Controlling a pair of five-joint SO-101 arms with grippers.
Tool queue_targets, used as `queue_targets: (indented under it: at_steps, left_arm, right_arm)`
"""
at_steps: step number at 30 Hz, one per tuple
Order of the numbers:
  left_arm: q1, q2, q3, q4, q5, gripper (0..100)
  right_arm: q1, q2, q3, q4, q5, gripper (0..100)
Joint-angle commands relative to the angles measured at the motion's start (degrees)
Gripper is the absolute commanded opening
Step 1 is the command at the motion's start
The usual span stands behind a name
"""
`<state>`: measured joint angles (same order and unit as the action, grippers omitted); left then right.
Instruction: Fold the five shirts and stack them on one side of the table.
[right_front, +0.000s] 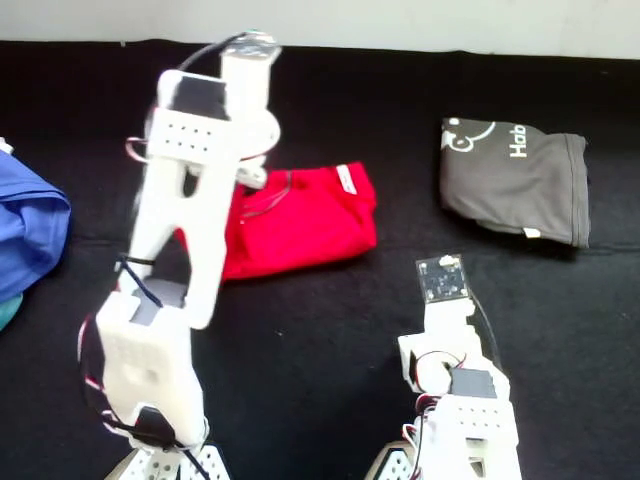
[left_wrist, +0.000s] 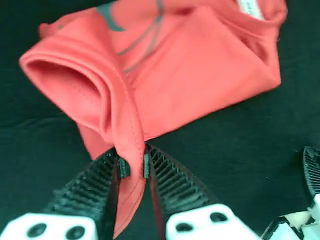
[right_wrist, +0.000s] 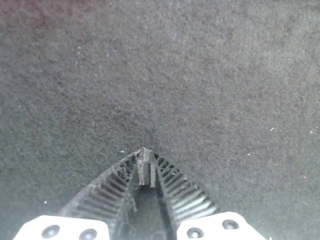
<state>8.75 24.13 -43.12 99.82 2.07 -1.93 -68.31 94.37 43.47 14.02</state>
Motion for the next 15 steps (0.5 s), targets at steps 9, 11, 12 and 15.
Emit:
queue_targets:
  at_steps: [9,11,12,15]
  left_arm:
    - [11.4,4.2,-2.1,-18.9,0.1,1]
    - [12.4,7.0,-2.1,-22.6,0.1,1]
    - [12.7,8.3,-2.1,-24.2,0.1,1]
    - [13.8,11.3,-2.1,-26.4,0.1,1]
  right_arm:
    - [0.7,-0.1,0.4,-0.7,0.6,0.6]
    - [0.7,-0.1,0.4,-0.7,0.6,0.6]
    - [0.7,-0.1,0.4,-0.7,0.6,0.6]
    - [0.7,-0.1,0.4,-0.7,0.6,0.6]
